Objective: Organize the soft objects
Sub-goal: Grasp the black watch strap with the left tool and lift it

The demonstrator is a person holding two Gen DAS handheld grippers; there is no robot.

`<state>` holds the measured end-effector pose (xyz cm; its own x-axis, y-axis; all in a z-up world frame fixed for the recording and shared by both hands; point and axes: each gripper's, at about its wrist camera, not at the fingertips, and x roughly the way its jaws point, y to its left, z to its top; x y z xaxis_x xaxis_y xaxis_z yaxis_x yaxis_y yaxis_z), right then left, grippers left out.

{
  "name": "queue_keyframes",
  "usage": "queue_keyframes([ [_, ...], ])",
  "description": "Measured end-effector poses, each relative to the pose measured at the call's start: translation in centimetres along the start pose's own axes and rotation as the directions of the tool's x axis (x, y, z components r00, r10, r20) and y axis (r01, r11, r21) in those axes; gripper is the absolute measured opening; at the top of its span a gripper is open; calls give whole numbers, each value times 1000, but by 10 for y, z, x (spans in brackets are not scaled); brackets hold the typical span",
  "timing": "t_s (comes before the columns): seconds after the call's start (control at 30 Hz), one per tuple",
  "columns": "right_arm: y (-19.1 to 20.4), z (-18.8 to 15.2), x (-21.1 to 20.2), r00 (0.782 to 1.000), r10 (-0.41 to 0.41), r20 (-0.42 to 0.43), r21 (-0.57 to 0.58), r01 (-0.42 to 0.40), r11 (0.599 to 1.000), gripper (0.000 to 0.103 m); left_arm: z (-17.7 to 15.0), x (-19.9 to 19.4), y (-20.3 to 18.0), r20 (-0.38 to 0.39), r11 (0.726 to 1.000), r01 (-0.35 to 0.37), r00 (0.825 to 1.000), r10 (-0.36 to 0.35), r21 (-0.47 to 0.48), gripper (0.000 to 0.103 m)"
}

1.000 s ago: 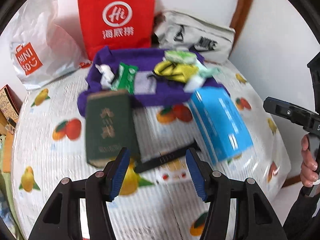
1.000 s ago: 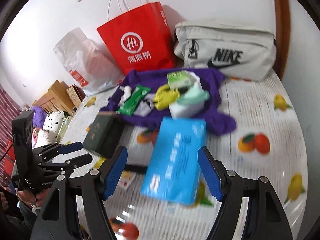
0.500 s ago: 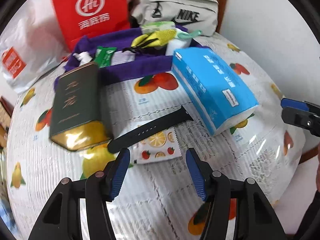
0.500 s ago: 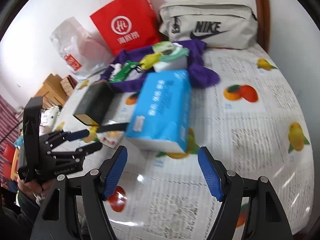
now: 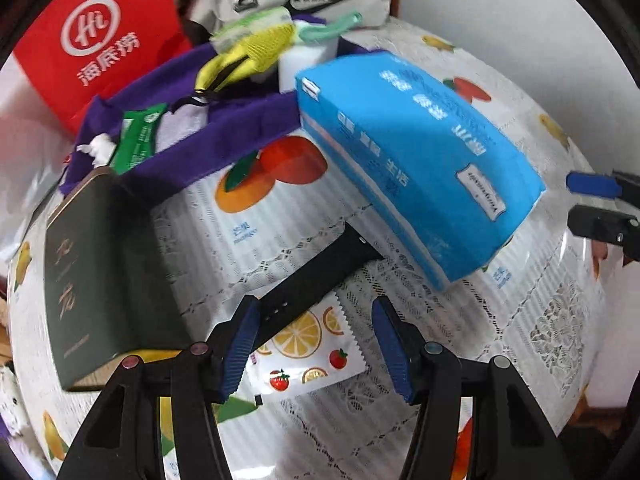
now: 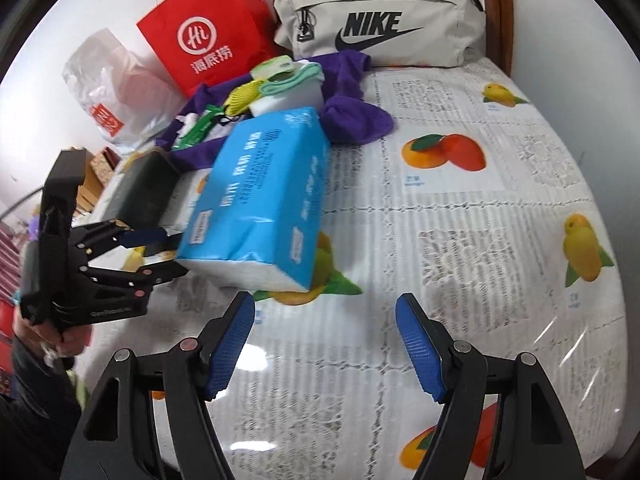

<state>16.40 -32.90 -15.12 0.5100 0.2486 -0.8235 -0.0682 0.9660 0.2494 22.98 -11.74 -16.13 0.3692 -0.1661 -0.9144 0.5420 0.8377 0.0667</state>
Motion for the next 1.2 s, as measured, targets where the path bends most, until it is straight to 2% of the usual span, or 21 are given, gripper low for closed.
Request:
queue_keyframes([
  [0.3,7,1,12,1000,-4,-28,-54,3,999,73,4,6,1,5,1000,15,1000,-15,6,55],
  [0.33,7,1,12,1000,2,-28,-54,-3,999,73,3,6,2,11,1000,12,1000,-12,5,53],
  [0.37,7,2,13,1000,9,-29,-52,-10,999,73,3,5,4,19,1000,2,1000,-2,1,43],
  [0.4,6,3,14,999,13,-31,-48,-14,999,73,3,4,6,24,1000,-2,1000,2,-6,38],
  [0.47,4,4,15,999,9,-33,-39,-10,999,73,2,2,12,27,999,29,999,-29,-29,31],
  [0.5,3,5,16,999,10,-35,-36,-11,999,73,0,0,15,27,998,48,999,-47,-35,22],
  [0.6,1,6,18,999,13,-40,-23,-14,1000,73,-8,-5,16,15,993,113,994,-112,-46,15],
  [0.77,2,9,20,999,25,-40,-18,-26,999,73,-20,-11,10,17,991,131,991,-130,-36,15],
  [0.83,3,9,19,999,32,-38,-23,-33,999,73,-23,-12,10,21,988,144,989,-143,-51,19],
  [1.0,8,6,18,998,37,-43,-38,-38,999,73,-35,-16,11,36,988,144,989,-142,-63,44],
  [1.1,11,5,19,998,40,-49,-45,-42,998,73,-42,-19,14,53,989,131,990,-128,-70,45],
  [1.2,13,4,20,998,36,-55,-51,-39,998,73,-46,-20,26,68,982,145,988,-137,-120,45],
])
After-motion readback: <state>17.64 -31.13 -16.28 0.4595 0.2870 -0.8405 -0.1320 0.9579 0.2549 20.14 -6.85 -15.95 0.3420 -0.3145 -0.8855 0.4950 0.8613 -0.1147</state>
